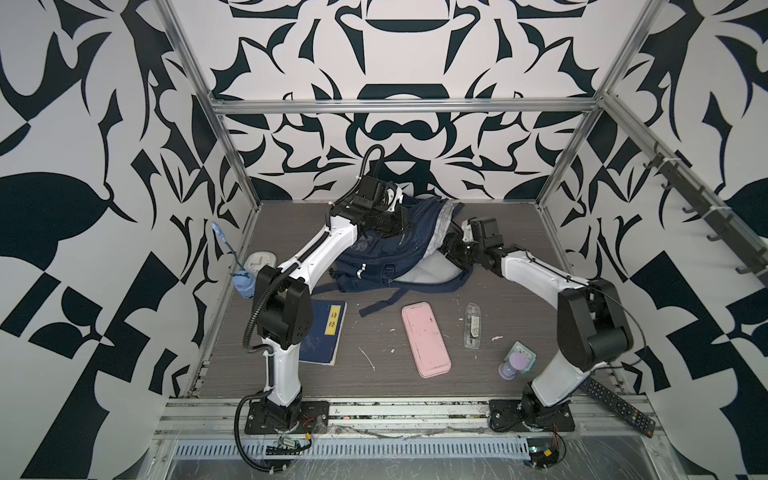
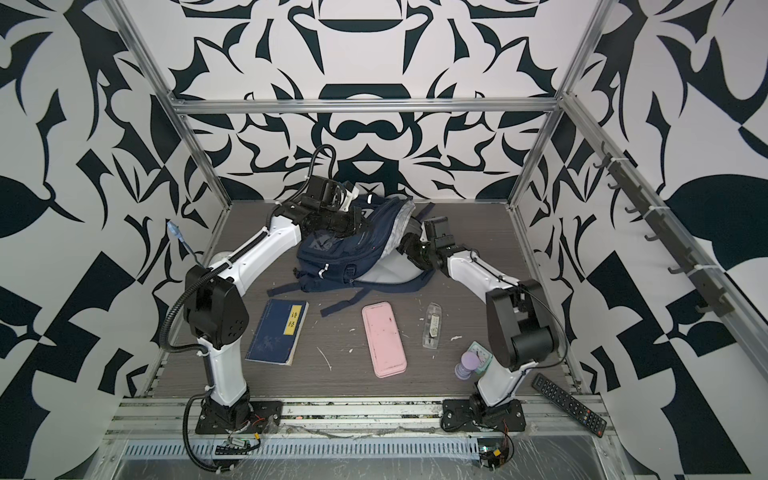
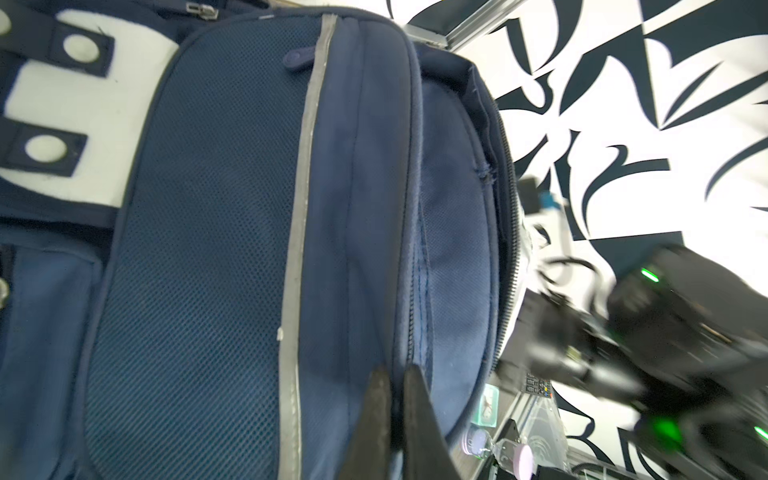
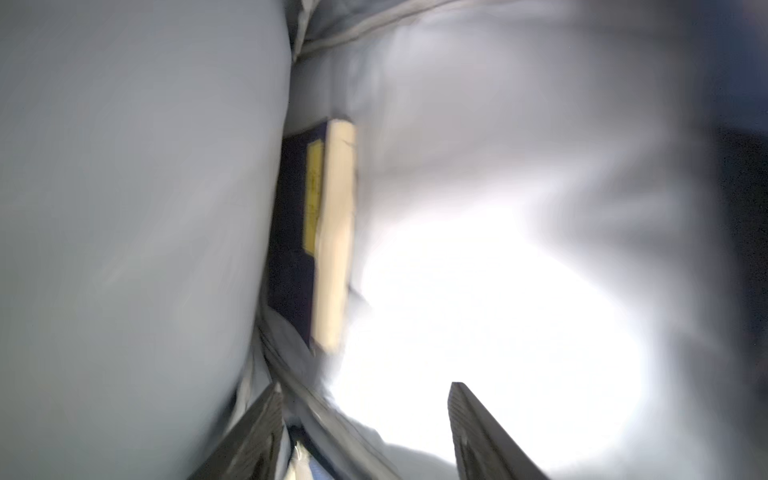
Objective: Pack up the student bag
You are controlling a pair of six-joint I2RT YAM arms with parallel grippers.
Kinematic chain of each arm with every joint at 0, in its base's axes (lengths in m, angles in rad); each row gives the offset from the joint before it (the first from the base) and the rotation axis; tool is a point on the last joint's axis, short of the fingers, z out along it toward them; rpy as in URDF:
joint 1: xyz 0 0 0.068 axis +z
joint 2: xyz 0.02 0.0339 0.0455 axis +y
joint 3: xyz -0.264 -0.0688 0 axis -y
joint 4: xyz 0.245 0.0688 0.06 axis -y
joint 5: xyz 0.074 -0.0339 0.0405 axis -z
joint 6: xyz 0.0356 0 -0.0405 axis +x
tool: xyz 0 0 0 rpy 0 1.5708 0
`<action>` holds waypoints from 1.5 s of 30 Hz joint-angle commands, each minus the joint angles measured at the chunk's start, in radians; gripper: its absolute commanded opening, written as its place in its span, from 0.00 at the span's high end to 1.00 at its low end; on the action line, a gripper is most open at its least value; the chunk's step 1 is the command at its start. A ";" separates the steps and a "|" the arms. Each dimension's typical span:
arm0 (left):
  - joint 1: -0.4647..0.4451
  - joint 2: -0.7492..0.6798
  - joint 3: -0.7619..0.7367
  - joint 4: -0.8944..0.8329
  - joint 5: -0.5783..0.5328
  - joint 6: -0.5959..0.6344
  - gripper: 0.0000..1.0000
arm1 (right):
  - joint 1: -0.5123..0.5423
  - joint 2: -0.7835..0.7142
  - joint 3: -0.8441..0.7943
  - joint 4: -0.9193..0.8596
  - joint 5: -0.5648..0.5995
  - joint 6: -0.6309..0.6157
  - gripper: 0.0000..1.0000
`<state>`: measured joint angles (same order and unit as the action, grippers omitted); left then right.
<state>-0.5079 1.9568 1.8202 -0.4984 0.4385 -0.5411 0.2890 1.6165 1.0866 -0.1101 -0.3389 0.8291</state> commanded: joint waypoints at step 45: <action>0.446 -0.769 -1.065 0.017 -0.394 -0.124 0.16 | 0.546 0.015 0.007 -0.024 0.028 -0.172 0.51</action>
<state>-0.0826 1.1927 0.8047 -0.4950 0.0811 -0.6048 0.8082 1.6154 1.0359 -0.1310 -0.3176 0.6914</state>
